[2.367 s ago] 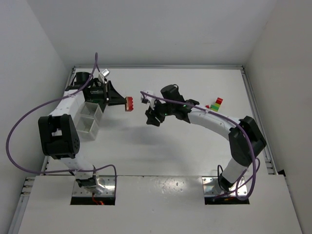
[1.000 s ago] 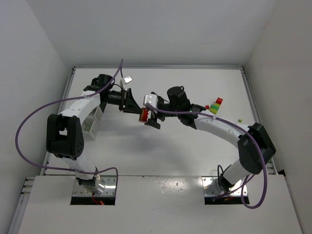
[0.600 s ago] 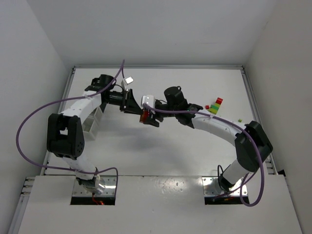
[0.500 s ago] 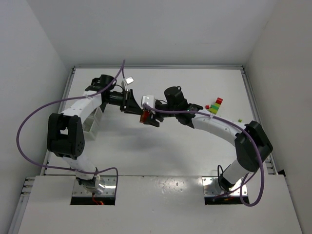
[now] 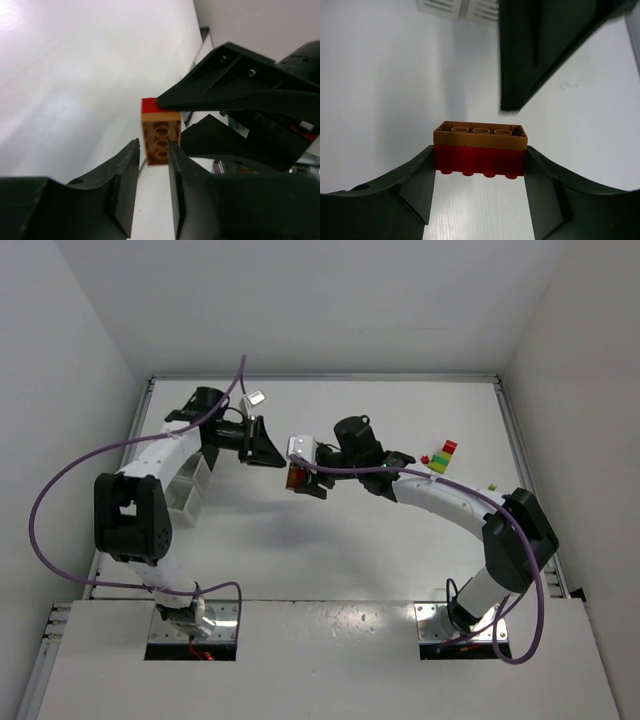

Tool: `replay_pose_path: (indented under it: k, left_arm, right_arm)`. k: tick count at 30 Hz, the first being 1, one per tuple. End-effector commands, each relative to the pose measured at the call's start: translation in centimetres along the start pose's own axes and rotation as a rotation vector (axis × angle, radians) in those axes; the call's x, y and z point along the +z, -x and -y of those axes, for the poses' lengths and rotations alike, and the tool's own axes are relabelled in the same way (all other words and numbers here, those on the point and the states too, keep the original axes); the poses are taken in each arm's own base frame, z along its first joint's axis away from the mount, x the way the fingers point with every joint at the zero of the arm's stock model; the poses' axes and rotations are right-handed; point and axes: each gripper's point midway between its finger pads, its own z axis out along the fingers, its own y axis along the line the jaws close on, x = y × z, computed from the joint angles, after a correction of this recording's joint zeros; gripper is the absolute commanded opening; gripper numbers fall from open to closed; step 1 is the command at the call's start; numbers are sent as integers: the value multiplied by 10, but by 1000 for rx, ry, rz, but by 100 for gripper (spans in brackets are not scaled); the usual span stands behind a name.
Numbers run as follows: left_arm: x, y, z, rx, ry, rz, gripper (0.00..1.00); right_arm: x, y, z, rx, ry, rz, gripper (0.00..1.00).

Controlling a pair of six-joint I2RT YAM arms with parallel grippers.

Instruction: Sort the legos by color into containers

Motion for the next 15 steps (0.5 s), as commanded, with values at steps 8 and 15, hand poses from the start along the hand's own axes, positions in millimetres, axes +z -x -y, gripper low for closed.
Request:
replay_pose_path:
  k: [8, 15]
  left_arm:
    - [-57, 36, -20, 72, 134, 155, 0]
    - [-28, 13, -3, 119, 112, 58, 42]
  right_arm:
    - [-15, -20, -8, 27, 4, -80, 0]
    - [-8, -8, 3, 52, -11, -61, 0]
